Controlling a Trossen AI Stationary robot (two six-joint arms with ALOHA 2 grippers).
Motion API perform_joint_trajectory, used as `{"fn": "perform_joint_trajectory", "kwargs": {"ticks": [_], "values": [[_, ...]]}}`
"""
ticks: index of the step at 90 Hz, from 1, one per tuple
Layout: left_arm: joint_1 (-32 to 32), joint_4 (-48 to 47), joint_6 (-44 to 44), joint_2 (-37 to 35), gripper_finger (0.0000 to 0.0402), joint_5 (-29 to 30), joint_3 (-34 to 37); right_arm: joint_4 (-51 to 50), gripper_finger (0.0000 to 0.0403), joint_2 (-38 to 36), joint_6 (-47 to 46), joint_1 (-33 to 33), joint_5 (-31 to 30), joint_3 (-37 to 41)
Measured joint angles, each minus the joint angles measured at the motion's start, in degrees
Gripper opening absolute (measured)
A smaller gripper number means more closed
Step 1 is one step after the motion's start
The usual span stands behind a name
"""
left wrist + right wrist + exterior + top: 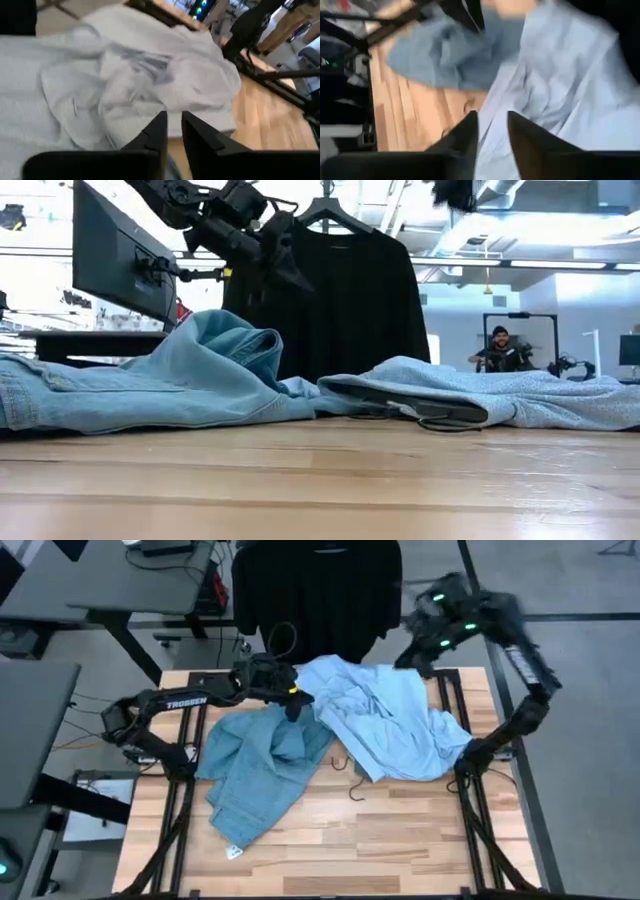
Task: Hang clothes
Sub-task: Unhang the blue shirt from the rack
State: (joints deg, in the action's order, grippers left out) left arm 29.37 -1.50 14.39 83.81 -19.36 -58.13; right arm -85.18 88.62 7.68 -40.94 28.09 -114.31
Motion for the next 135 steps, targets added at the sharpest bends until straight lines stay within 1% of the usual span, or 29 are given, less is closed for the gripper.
{"fn": "perform_joint_trajectory", "kwargs": {"ticks": [7, 13, 22, 34, 40, 47, 54, 59, 68, 72, 76, 82, 87, 102, 110, 119, 123, 127, 131, 135], "values": [[-0.1, -1.9, -0.2, 0.0, 0.0088, 0.1, 0.0, 3.5, 0.0156, -0.3, -3.3, 1.7, 0.1, 7.4], [-0.1, -2.9, -0.7, 0.1, 0.0099, 0.4, 0.0, 6.7, 0.0183, -0.4, -5.8, 3.4, 0.2, 14.4], [-0.1, -2.7, -1.3, 0.0, 0.0104, 0.4, 0.0, 13.9, 0.0207, -0.1, -9.2, 6.9, 0.1, 25.7], [-0.3, -2.6, -1.9, 0.0, 0.0104, 0.4, 0.0, 29.0, 0.0211, -0.2, -14.8, 12.2, 0.4, 38.9], [-0.5, -2.6, -2.6, 0.0, 0.0104, 0.4, 0.0, 37.4, 0.0210, -0.2, -15.2, 14.6, 0.2, 44.7], [-0.7, -2.6, -2.9, 0.0, 0.0104, 0.4, 0.0, 46.2, 0.0207, -0.2, -16.8, 17.1, -1.7, 50.3], [-1.0, -2.6, -3.0, 0.0, 0.0105, 0.4, 0.0, 52.4, 0.0205, -0.2, -18.7, 19.3, -4.2, 55.3], [-1.2, -2.7, -3.3, 0.0, 0.0105, 0.4, 0.0, 56.3, 0.0205, -0.2, -20.0, 20.9, -4.6, 58.3], [-1.7, -3.0, -4.3, 0.0, 0.0105, 0.4, 0.0, 61.4, 0.0205, -0.2, -22.8, 22.9, -4.8, 61.0], [-1.8, -3.2, -4.5, 0.0, 0.0105, 0.4, 0.0, 63.2, 0.0205, -0.2, -23.3, 23.7, -6.3, 61.8], [-1.9, -3.3, -4.8, 0.0, 0.0105, 0.4, 0.0, 64.7, 0.0205, -0.2, -23.5, 24.8, -9.8, 62.4], [-2.0, -3.5, -4.8, 0.0, 0.0105, 0.4, 0.0, 65.8, 0.0205, 0.8, -22.8, 26.3, -17.4, 62.5], [-2.0, -3.7, -4.7, 0.0, 0.0105, 0.4, 0.0, 65.9, 0.0205, 1.9, -22.8, 27.0, -20.9, 62.5], [-2.1, -4.8, -3.2, 0.0, 0.0105, 0.4, 0.0, 68.4, 0.0205, 6.5, -24.2, 29.4, -21.4, 62.5], [-2.1, -5.6, -3.1, 0.0, 0.0105, 0.4, 0.0, 69.7, 0.0204, 9.6, -24.6, 30.8, -24.2, 62.4], [-2.1, -6.2, -3.1, 0.0, 0.0105, 0.4, 0.0, 70.0, 0.0202, 12.2, -26.3, 31.2, -24.2, 61.7], [-2.1, -6.5, -3.1, 0.0, 0.0105, 0.4, 0.0, 69.3, 0.0193, 12.9, -28.1, 31.2, -24.2, 61.1], [-2.1, -6.7, -3.1, 0.0, 0.0105, 0.4, 0.0, 68.6, 0.0174, 13.3, -29.0, 31.2, -24.2, 60.5], [-2.1, -6.7, -3.1, 0.0, 0.0105, 0.4, 0.0, 67.5, 0.0142, 13.2, -29.0, 31.2, -24.2, 59.8], [-2.1, -6.7, -3.0, 0.0, 0.0105, 0.4, 0.0, 66.5, 0.0098, 12.7, -28.3, 31.1, -23.9, 59.1]]}}
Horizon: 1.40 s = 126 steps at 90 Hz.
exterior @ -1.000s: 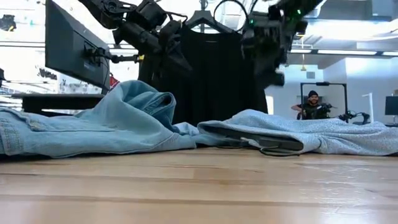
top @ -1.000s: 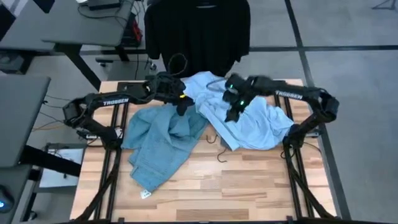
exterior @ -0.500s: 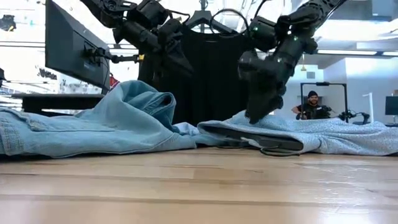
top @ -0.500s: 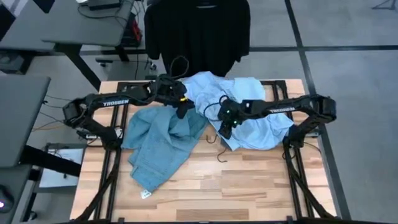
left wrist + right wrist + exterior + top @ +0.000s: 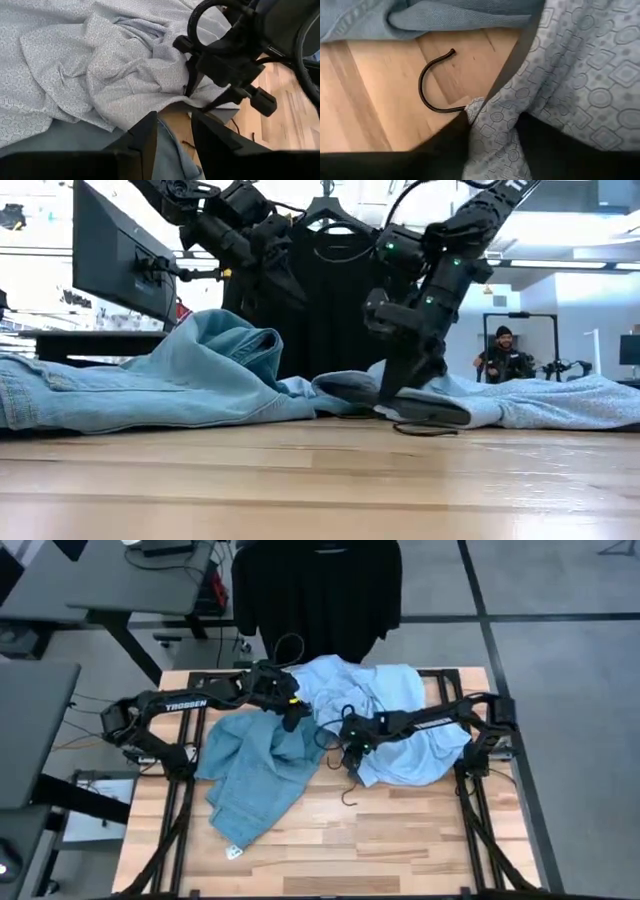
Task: Hang clothes
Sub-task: Unhang the blue shirt from the rack
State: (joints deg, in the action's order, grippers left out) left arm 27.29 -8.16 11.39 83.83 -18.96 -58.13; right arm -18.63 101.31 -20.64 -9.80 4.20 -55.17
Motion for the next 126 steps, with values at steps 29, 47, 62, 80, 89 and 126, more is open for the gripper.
{"fn": "perform_joint_trajectory", "kwargs": {"ticks": [29, 47, 62, 80, 89, 126], "values": [[0.0, 0.0, 1.8, -0.6, 0.0105, -0.1, -1.6, -16.1, 0.0004, -11.8, 13.9, -5.3, 0.4, -9.3], [-0.4, -0.1, -1.3, -0.7, 0.0105, -0.3, -7.5, -23.1, 0.0002, -21.2, 18.0, -10.4, 4.1, -19.3], [-1.8, 0.0, -11.6, -0.7, 0.0105, -0.3, -11.7, -25.6, 0.0002, -25.3, 18.1, -14.0, 7.6, -24.9], [-4.4, 0.1, -19.1, -0.3, 0.0107, -0.3, -14.5, -28.5, 0.0001, -26.8, 18.2, -15.7, 8.1, -27.9], [-5.2, 0.0, -19.9, 0.4, 0.0116, 0.4, -16.6, -29.2, 0.0001, -26.7, 18.2, -16.4, 8.1, -28.2], [-11.6, 6.5, -25.6, 10.9, 0.0130, 4.6, -18.1, -28.4, 0.0000, -22.1, 22.6, -17.0, 11.2, -28.3]]}}
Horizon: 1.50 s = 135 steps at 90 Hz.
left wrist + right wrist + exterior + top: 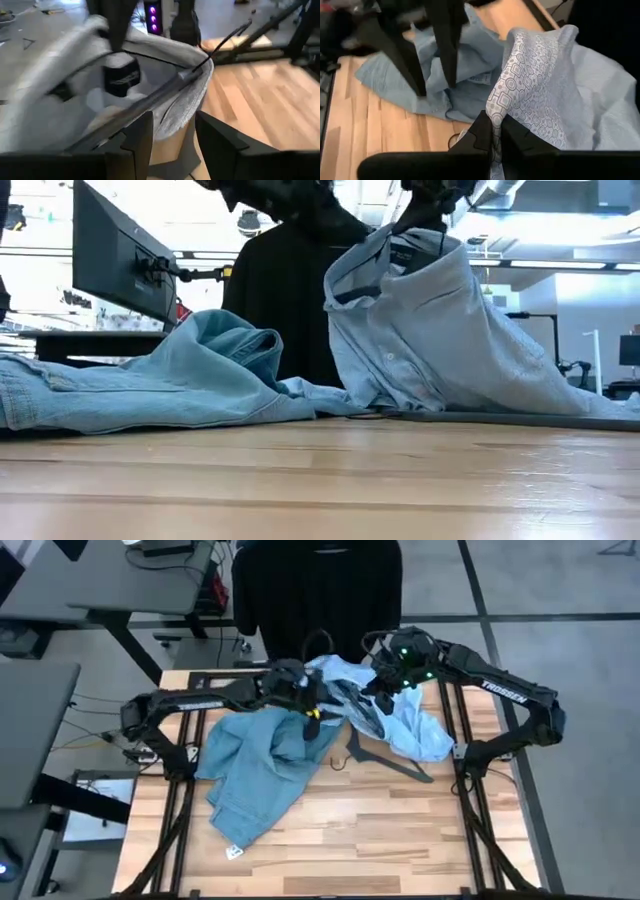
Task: Hang clothes
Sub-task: Unhang the blue shirt from the rack
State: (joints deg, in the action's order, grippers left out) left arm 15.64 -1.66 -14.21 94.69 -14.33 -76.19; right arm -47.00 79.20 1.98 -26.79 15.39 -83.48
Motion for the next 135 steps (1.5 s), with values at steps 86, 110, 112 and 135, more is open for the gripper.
{"fn": "perform_joint_trajectory", "kwargs": {"ticks": [86, 110, 112, 135], "values": [[-6.0, 2.2, -26.9, 14.9, 0.0129, 14.5, 0.1, -0.8, 0.0000, 0.6, 2.6, -0.4, 5.9, -0.3], [-6.2, 5.2, -31.3, 23.2, 0.0129, 20.7, -4.8, -0.8, 0.0000, 0.6, 1.0, -0.1, 5.9, -0.3], [-6.3, 5.4, -31.2, 23.8, 0.0129, 21.1, -5.8, -0.7, 0.0000, 0.6, 1.0, 0.0, 5.9, -0.3], [-7.3, 4.5, -31.0, 29.3, 0.0129, 27.1, -13.9, -1.4, 0.0000, 0.7, 0.0, 0.8, 6.2, -0.3]]}}
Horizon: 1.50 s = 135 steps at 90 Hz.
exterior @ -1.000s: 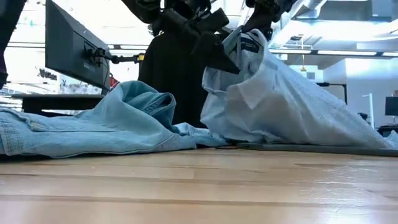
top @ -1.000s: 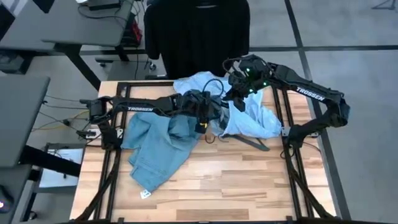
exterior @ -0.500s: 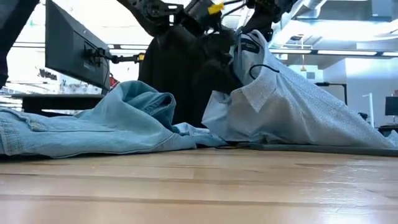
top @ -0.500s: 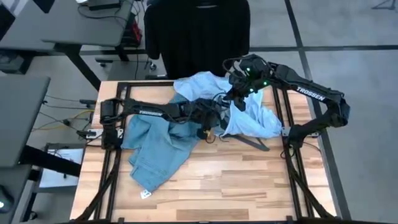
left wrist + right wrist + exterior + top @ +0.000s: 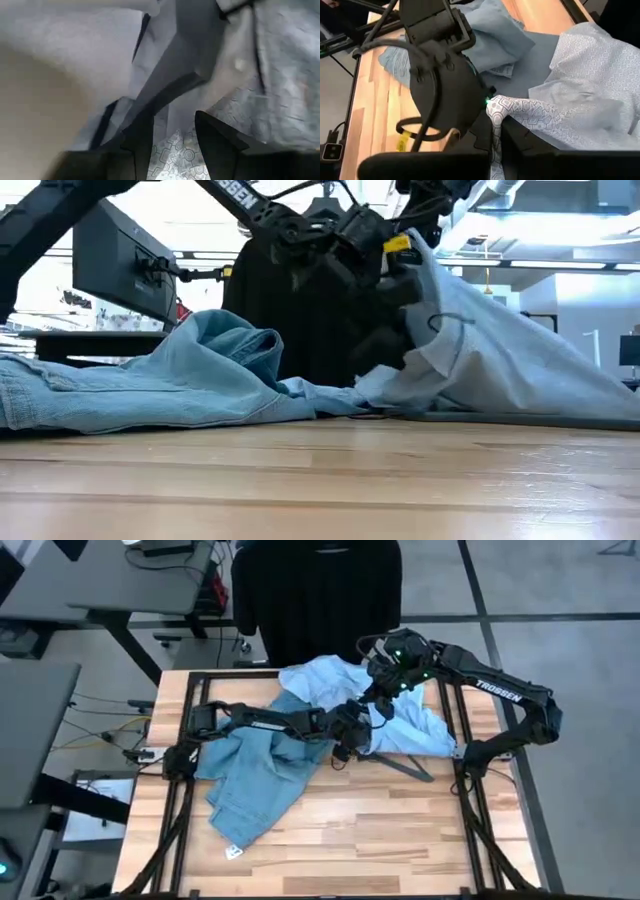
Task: Hang clothes
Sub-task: Unhang the blue shirt from the rack
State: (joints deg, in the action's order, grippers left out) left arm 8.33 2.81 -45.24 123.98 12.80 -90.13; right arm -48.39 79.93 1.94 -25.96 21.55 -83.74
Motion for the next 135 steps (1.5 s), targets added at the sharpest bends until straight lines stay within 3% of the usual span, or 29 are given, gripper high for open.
{"fn": "perform_joint_trajectory", "kwargs": {"ticks": [40, 55, 71, 86, 95, 103, 107, 135], "values": [[-1.7, -1.3, -1.6, -1.0, 0.0129, 1.1, -1.6, -1.6, 0.0000, -0.2, 1.3, -0.4, 0.3, 0.0], [-3.1, -0.5, -5.5, -1.0, 0.0129, -3.4, -1.6, -1.5, 0.0000, -0.1, 1.4, -0.4, 0.6, 0.0], [-3.3, 7.3, -8.1, 1.5, 0.0129, -6.2, -1.7, -0.9, 0.0000, 0.0, 1.5, -0.3, 1.0, 0.0], [-3.2, 7.8, -8.2, 2.4, 0.0127, -6.6, -1.7, -1.0, 0.0000, 0.0, 1.3, 0.1, 1.1, 0.0], [-3.2, 5.8, -5.5, 2.8, 0.0102, -6.6, -1.6, -1.1, 0.0000, 0.1, 1.3, 0.2, 1.4, 0.0], [-3.2, 5.5, -3.1, 2.7, 0.0042, -6.3, -1.6, -0.8, 0.0001, 0.1, 1.1, 0.2, 1.4, 0.0], [-3.2, 4.0, -0.8, 2.4, 0.0027, -6.3, -2.3, -0.9, 0.0005, 0.0, 1.1, 0.1, 1.4, 0.0], [-2.6, -21.2, 14.3, -5.0, 0.0027, -3.7, -11.3, -10.3, 0.0061, -0.1, 1.4, -3.6, -1.9, -5.6]]}}
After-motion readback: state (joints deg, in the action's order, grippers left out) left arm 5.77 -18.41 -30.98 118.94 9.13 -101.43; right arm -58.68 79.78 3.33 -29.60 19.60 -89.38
